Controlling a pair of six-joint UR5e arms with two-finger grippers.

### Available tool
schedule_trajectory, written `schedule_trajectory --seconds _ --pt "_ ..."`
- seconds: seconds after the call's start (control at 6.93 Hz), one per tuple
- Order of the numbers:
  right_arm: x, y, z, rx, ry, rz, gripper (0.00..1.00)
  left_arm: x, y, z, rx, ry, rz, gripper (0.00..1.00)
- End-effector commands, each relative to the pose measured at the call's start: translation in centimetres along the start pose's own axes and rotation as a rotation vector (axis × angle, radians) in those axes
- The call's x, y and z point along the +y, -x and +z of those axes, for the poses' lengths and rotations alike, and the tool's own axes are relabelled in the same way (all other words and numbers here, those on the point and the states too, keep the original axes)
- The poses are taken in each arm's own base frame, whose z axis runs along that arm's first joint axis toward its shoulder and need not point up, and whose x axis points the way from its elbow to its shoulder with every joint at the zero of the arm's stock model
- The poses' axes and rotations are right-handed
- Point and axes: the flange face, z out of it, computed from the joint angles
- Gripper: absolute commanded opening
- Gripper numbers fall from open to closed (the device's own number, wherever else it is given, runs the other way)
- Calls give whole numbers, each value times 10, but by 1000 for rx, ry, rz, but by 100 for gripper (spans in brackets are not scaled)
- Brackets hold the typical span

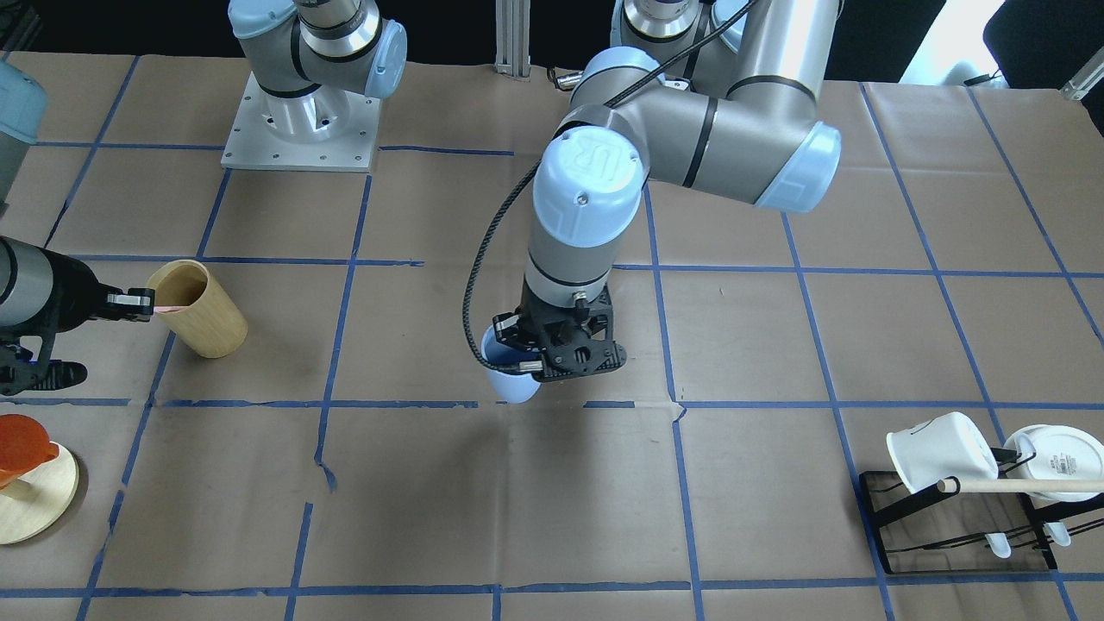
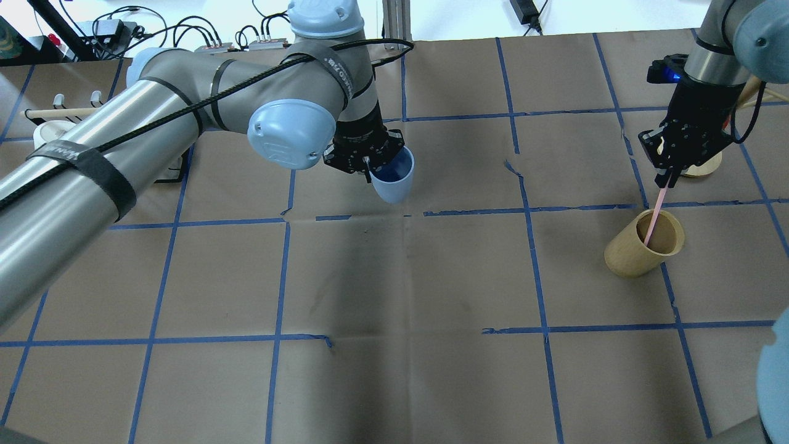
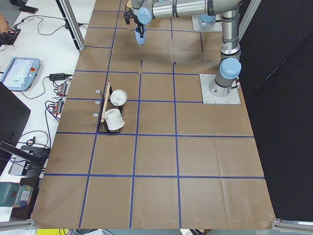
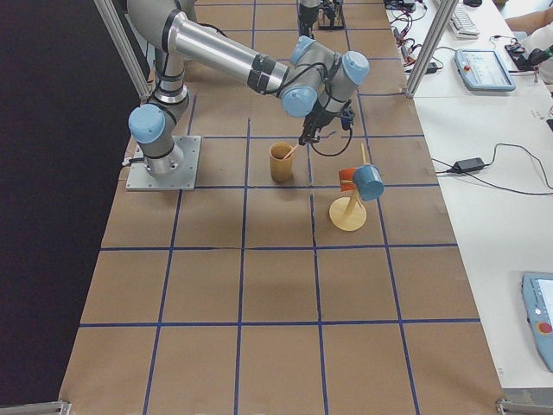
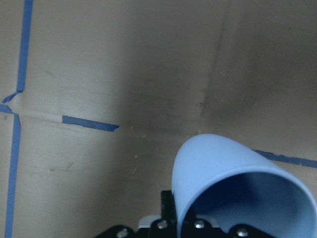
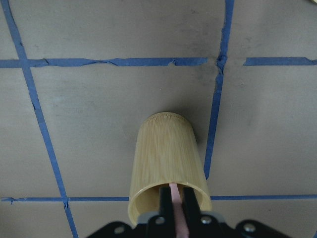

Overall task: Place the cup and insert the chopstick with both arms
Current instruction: 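Carry the blue cup with the left gripper toward the table center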

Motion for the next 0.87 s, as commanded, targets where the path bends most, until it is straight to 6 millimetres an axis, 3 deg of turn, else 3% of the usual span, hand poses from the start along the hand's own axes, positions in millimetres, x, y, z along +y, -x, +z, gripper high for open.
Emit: schedule_trajectory --seconds 0.0,0.43,0.72 --pt "2 -2 -7 3 -9 4 13 0 -12 28 -1 20 32 0" --pt "14 -3 -62 6 -43 16 10 -5 -11 69 -5 19 52 1" --pt "30 -3 -130 13 -104 24 9 -6 -11 76 -11 23 52 8"
